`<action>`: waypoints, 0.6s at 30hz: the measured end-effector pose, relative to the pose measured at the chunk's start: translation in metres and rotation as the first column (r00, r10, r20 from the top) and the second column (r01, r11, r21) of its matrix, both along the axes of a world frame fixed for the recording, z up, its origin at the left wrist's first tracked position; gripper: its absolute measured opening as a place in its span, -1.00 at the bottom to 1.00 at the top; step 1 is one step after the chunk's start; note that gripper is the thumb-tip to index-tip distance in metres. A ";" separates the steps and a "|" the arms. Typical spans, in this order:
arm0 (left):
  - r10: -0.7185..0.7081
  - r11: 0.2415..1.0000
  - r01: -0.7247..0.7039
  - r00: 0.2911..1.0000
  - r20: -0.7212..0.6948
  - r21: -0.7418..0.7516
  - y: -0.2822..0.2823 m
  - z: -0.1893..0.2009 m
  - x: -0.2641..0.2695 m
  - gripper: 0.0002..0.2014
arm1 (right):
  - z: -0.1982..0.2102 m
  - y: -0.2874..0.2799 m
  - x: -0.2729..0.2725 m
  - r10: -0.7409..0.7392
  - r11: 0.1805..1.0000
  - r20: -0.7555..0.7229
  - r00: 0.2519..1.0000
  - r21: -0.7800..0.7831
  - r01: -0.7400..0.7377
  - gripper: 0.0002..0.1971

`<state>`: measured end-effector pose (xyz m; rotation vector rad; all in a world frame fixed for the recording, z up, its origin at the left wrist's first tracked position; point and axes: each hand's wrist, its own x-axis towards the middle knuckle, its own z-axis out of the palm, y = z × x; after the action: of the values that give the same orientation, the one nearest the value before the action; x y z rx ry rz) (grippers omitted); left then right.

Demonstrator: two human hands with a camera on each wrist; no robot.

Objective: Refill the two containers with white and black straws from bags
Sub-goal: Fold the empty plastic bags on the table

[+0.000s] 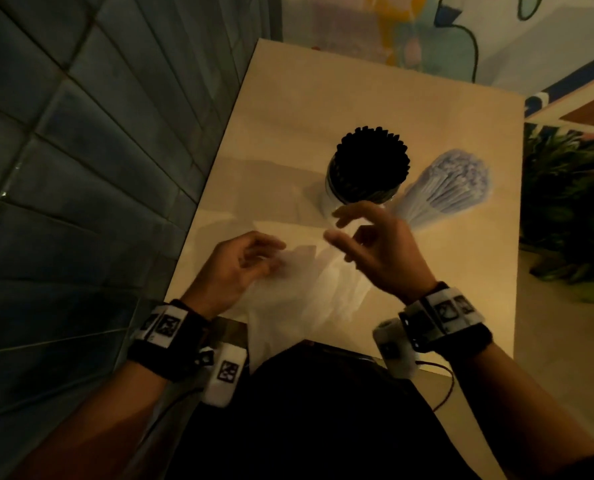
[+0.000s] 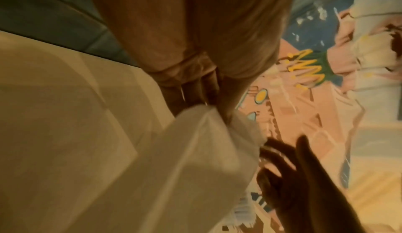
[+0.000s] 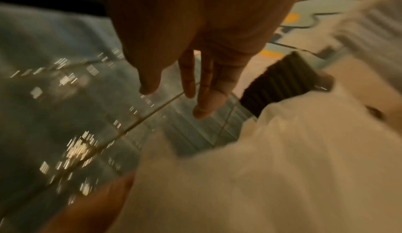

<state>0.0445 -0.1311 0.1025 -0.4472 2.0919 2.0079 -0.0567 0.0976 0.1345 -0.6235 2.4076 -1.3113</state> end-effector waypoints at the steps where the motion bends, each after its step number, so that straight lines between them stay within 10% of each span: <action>1: 0.022 0.999 -0.022 1.000 0.020 0.023 -0.007 -0.003 0.007 -0.73 | -0.002 0.007 -0.003 -0.064 0.997 0.014 0.998 -0.039 0.064 -0.50; 6: 0.065 0.993 -0.070 0.996 0.057 0.100 -0.008 -0.014 0.044 -0.80 | -0.054 0.023 -0.005 -0.366 0.930 -0.033 0.930 0.018 0.366 -0.50; 12: 0.234 0.914 -0.249 0.968 0.087 0.321 -0.023 -0.002 0.059 -0.58 | -0.086 0.005 -0.001 -0.356 0.904 0.620 0.699 0.041 0.425 -0.36; 18: 0.434 0.886 -0.441 0.898 0.075 0.146 -0.034 -0.003 0.058 -0.65 | -0.072 -0.012 -0.010 -0.195 0.895 0.596 0.779 -0.216 0.389 -0.83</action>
<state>0.1025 -0.1654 0.0995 -0.9981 1.9109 2.3577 -0.0669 0.0857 0.0622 0.0996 1.8504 -1.7525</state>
